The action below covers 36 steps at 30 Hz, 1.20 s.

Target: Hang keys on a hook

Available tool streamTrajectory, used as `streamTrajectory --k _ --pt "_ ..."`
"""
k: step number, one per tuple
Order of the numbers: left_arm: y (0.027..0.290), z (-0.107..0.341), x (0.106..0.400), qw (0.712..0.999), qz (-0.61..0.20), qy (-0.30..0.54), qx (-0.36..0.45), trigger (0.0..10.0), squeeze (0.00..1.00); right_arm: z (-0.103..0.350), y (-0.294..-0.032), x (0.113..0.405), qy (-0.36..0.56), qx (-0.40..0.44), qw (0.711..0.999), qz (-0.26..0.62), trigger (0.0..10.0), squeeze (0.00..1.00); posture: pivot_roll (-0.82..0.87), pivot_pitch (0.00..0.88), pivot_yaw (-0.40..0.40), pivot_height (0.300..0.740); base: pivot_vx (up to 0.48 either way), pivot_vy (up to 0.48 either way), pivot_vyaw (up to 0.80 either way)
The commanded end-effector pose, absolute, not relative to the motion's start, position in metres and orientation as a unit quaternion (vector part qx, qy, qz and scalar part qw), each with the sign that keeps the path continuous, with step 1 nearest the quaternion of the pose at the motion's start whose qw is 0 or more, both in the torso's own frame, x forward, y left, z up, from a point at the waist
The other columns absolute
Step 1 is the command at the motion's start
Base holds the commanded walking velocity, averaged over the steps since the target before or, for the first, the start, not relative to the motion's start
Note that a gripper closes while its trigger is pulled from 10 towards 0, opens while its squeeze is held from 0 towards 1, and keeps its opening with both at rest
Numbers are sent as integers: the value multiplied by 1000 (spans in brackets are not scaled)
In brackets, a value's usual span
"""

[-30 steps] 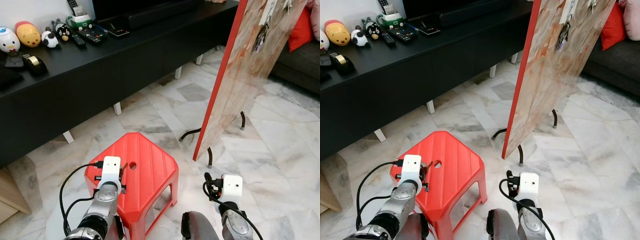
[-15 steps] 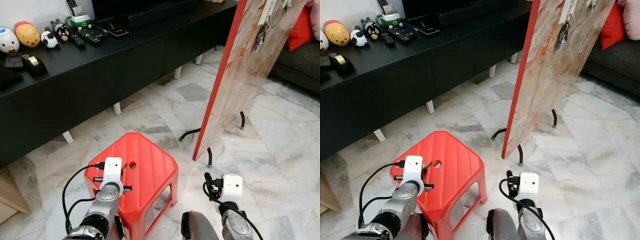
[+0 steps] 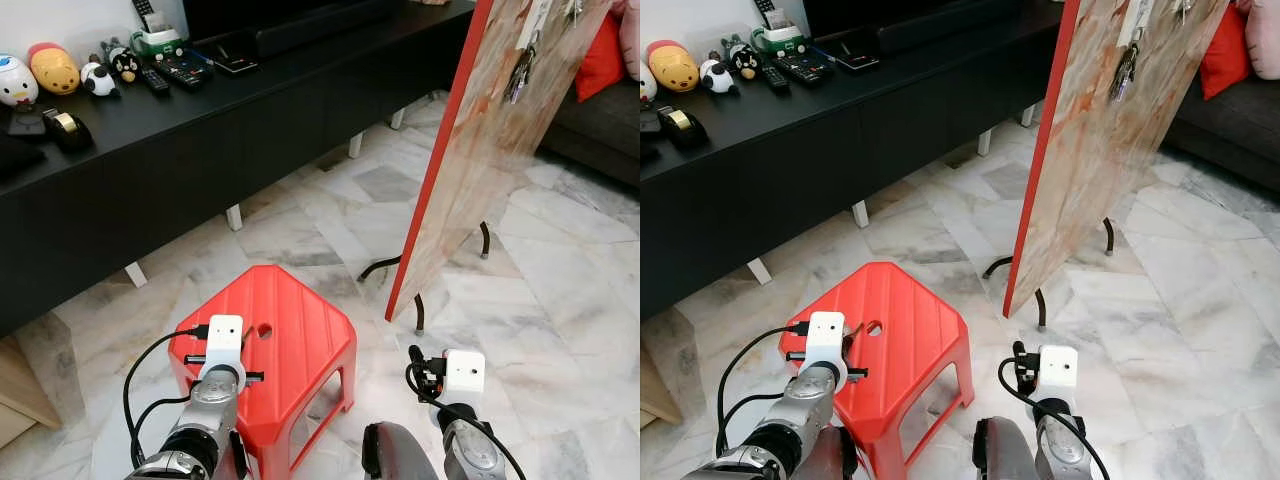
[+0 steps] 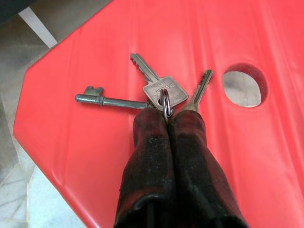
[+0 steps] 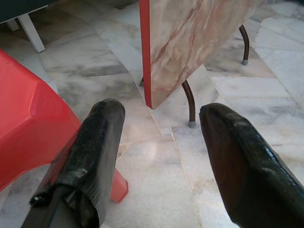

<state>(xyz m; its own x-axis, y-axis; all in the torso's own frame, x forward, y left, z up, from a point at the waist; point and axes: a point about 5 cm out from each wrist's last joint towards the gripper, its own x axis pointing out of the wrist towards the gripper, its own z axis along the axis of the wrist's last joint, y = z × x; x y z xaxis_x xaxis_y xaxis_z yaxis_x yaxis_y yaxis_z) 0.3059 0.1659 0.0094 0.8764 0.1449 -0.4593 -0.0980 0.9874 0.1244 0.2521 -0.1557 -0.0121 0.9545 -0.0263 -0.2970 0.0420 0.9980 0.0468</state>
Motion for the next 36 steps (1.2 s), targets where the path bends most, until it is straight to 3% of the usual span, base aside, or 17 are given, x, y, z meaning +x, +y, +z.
streamTrajectory --k 1,14,26,27,29,36 --pt "165 10 306 969 64 235 43 0 0 -16 -158 248 156 29 987 -26 10000 0 -6 69 -78 600 0 0 0" --pt "172 24 305 987 64 144 8 0 0 -16 -160 249 156 27 987 -27 10000 0 -13 53 -78 600 0 0 0" --pt "178 33 278 997 45 49 -33 275 0 -14 -162 249 153 24 988 -20 10000 0 -23 19 -90 600 0 0 0" --pt "178 40 269 999 31 19 -37 10000 0 -13 -165 249 148 26 988 -22 10000 0 -18 15 -92 600 0 0 0" --pt "179 44 265 998 35 6 -45 10000 0 -13 -170 250 151 58 986 -41 10000 0 -7 7 -96 600 0 0 0" --pt "175 51 264 998 31 -12 -62 10000 0 -10 -169 251 143 54 988 -35 10000 0 -9 0 -97 600 0 0 0"
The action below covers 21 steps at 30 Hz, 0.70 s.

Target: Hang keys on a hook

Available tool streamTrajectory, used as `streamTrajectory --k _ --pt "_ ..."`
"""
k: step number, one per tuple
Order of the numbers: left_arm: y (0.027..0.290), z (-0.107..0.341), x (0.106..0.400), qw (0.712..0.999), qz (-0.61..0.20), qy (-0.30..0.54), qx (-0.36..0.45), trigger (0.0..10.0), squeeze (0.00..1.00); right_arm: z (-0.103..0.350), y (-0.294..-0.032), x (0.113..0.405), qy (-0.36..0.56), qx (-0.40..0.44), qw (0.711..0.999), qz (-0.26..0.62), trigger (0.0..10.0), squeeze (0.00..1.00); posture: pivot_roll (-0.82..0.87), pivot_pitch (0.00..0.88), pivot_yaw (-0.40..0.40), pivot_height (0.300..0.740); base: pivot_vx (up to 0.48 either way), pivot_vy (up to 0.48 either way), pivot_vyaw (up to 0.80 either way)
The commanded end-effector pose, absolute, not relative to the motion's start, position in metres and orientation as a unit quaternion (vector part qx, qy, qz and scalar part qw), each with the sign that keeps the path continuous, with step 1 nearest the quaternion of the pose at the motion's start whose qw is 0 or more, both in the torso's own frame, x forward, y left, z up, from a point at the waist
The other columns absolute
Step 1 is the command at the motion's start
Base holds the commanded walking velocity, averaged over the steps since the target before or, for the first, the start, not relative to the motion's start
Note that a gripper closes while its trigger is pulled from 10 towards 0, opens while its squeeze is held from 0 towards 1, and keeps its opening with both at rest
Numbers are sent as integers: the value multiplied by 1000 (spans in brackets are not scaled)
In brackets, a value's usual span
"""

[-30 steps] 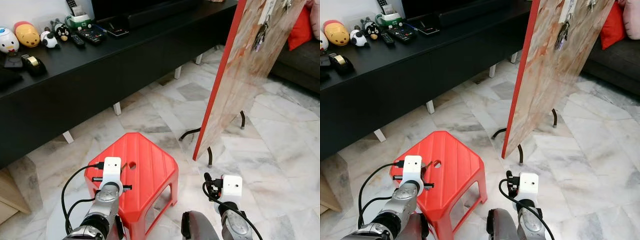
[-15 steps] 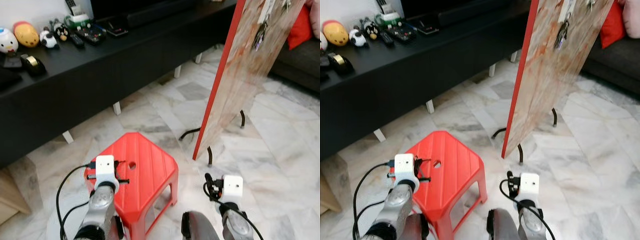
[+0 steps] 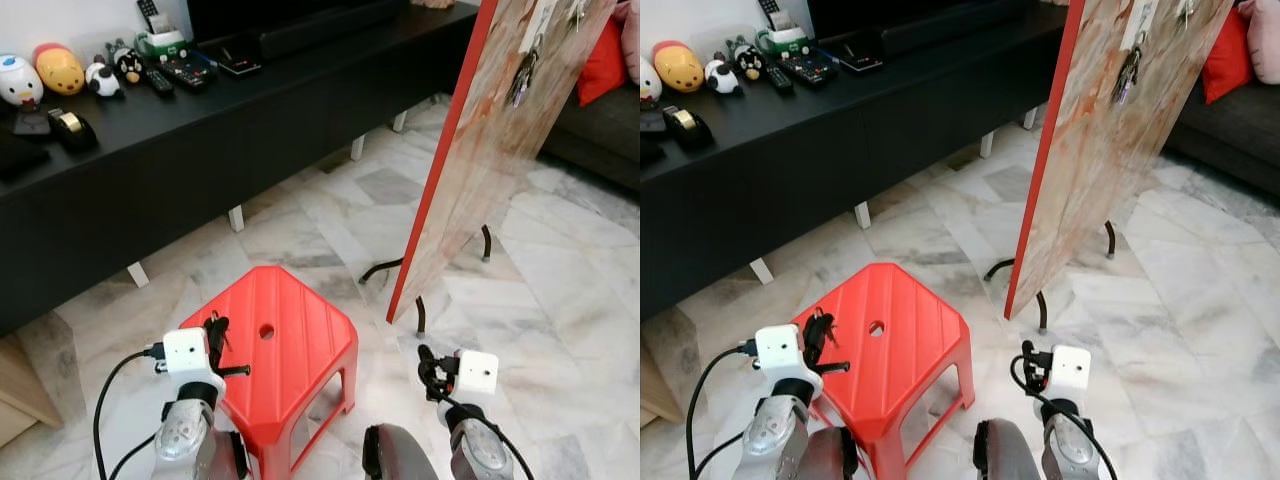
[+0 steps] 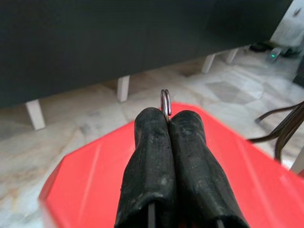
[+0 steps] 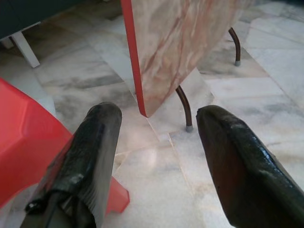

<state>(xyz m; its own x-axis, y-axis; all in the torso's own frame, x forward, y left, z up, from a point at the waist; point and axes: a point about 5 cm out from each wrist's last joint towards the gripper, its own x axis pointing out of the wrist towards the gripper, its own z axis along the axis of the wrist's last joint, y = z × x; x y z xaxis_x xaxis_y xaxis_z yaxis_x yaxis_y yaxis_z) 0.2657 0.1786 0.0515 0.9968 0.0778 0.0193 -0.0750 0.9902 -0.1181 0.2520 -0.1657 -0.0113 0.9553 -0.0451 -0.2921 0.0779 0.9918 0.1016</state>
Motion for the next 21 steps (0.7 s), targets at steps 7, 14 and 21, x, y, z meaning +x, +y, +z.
streamTrajectory --k 7,14,21 --pt "169 54 259 998 0 -6 -59 10000 0 -2 -165 255 116 75 990 -23 10000 0 -13 0 -86 615 0 0 0" --pt "171 59 263 998 4 -13 -60 10000 0 -2 -164 255 117 75 990 -22 10000 0 -6 0 -91 650 0 0 0" --pt "174 59 259 999 3 -9 -52 10000 0 -2 -165 253 120 78 989 -25 10000 0 -1 0 -89 705 0 0 0"
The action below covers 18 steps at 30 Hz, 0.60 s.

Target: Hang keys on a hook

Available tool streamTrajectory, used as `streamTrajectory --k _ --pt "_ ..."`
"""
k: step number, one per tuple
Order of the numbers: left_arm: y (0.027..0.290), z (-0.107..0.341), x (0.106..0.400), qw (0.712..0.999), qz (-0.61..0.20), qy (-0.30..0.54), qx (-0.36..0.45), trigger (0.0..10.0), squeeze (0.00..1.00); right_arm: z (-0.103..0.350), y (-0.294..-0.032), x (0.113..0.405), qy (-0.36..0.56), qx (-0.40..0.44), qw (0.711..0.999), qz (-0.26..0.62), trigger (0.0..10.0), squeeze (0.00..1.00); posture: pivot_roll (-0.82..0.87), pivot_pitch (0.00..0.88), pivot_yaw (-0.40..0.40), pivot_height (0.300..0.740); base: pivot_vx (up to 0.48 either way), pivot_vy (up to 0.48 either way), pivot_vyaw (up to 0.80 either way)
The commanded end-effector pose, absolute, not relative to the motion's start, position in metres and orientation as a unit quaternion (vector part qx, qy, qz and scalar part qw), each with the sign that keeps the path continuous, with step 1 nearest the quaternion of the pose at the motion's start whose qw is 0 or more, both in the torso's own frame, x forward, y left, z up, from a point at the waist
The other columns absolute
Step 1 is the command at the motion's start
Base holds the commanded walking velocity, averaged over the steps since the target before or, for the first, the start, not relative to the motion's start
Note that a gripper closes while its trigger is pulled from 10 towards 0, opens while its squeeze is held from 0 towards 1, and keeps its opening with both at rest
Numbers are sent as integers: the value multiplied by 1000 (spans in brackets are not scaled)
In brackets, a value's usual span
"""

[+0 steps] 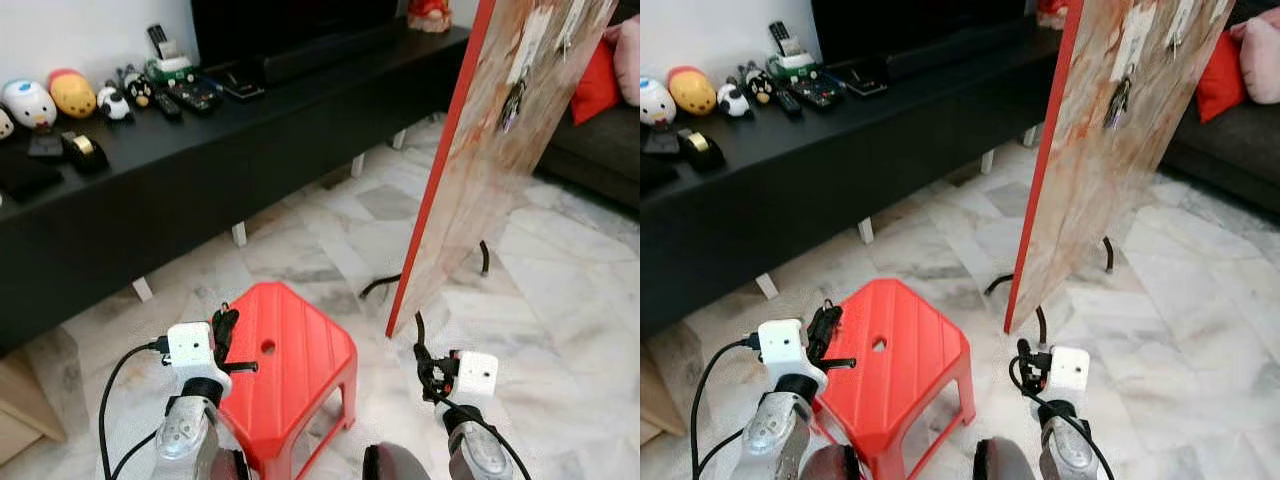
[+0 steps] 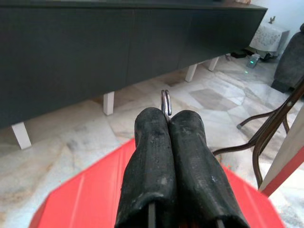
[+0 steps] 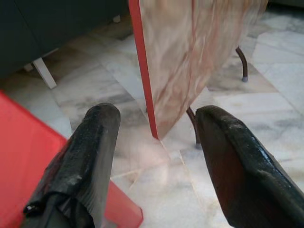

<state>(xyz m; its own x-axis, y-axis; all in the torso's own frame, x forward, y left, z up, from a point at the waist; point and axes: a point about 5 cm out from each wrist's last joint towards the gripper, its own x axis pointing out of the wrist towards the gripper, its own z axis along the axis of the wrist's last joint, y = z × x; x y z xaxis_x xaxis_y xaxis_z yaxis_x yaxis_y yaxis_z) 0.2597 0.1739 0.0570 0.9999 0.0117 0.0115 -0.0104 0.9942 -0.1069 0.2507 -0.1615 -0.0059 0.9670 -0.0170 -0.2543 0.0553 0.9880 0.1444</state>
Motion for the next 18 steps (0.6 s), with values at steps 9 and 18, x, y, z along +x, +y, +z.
streamTrajectory --k 9,18 --pt "176 56 258 999 5 1 -48 10000 0 0 -166 254 118 78 990 -25 10000 0 1 1 -89 740 0 0 0" --pt "186 42 255 999 7 30 -20 10000 0 -5 -166 251 132 78 988 -30 10000 0 3 4 -89 740 0 0 0"
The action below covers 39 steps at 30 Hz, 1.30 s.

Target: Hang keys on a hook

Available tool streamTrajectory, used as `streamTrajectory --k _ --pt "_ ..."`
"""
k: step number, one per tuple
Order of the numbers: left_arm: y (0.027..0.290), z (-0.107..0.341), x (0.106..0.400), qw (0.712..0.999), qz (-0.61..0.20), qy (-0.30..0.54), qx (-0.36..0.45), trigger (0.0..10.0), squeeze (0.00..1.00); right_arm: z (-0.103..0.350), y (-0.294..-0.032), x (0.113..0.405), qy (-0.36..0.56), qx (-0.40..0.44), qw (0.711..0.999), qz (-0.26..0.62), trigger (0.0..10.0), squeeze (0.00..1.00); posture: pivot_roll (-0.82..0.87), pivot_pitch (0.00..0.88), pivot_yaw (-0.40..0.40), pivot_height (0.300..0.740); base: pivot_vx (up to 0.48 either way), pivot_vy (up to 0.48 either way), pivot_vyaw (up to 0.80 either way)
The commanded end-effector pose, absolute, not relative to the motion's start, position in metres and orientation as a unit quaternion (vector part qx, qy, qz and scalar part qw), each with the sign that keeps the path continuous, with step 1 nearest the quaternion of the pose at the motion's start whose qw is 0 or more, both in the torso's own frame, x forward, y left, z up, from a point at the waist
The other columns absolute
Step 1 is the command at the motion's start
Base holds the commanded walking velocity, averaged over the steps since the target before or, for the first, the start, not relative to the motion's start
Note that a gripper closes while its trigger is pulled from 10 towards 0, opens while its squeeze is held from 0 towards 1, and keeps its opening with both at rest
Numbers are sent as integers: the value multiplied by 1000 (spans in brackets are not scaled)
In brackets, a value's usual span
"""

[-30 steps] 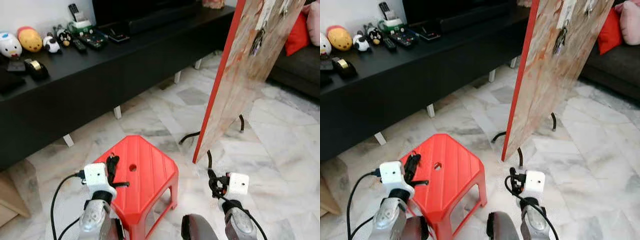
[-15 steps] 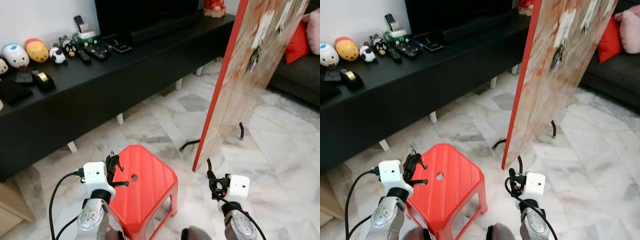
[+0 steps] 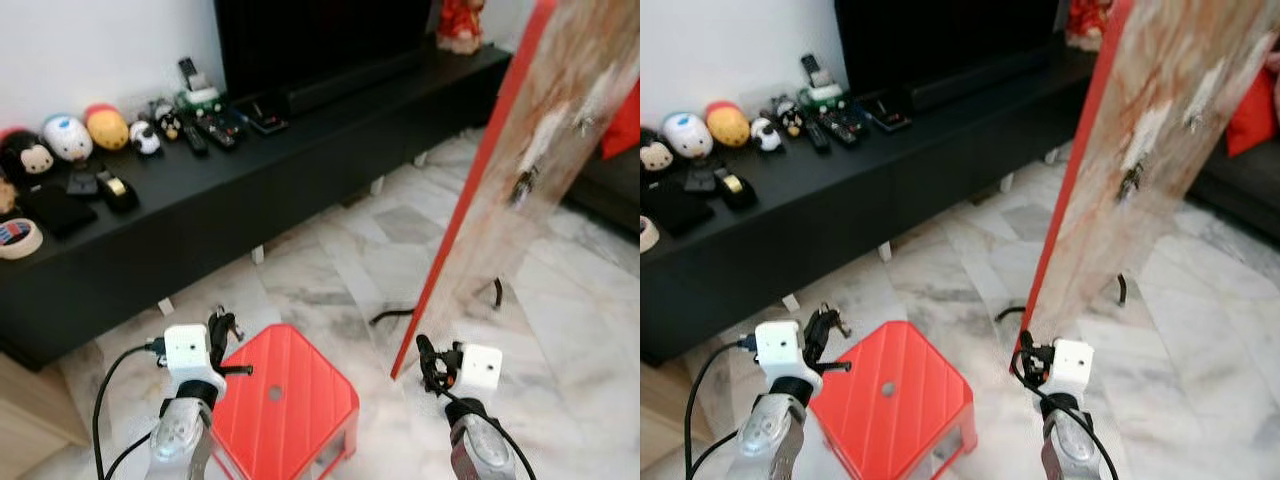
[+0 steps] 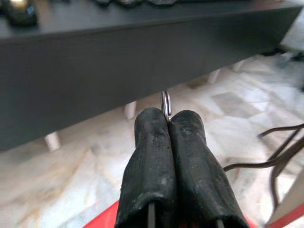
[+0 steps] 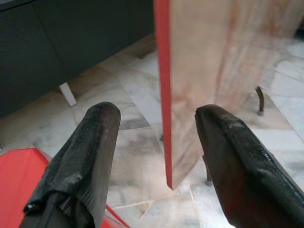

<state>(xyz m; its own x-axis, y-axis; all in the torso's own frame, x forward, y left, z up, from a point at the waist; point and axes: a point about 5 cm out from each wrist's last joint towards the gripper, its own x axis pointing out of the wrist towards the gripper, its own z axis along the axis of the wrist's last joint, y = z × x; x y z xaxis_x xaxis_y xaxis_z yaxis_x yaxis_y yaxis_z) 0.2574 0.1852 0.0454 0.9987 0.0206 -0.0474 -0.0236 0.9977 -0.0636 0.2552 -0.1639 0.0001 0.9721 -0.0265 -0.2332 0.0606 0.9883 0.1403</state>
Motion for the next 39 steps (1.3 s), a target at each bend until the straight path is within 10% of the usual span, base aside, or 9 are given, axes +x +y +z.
streamTrajectory --k 1,39 --pt "187 40 255 999 7 34 -20 10000 0 -7 -167 250 134 79 987 -33 10000 0 3 4 -89 740 0 0 0" --pt "237 -63 192 922 20 374 95 10000 0 -103 -185 127 461 60 878 -113 10000 0 16 0 -55 740 0 0 0"
